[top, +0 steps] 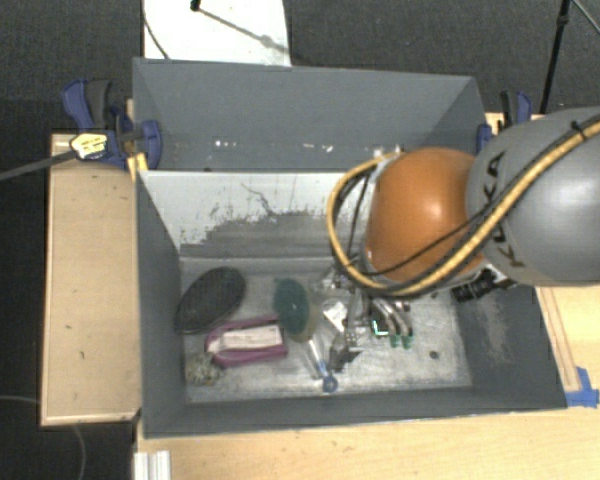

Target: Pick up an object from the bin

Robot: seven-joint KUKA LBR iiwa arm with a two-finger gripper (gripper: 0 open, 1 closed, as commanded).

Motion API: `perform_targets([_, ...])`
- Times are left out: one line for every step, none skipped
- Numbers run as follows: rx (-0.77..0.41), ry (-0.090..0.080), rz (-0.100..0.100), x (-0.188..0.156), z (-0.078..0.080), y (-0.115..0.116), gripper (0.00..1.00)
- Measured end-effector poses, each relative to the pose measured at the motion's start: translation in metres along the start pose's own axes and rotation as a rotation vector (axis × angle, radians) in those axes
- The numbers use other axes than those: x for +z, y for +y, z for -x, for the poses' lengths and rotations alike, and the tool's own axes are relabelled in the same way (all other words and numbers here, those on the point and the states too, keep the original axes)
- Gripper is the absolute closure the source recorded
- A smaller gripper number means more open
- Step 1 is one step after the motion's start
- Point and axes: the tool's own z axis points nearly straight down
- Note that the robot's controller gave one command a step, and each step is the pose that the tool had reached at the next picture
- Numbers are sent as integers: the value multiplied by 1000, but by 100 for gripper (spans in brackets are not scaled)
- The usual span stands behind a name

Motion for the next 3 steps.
perform_targets([-535,-8,-4,78,77,-115,0])
perform_targets([-704,-14,0,37,67,2,0])
perform_targets([-574,-8,1,83,64,80,0])
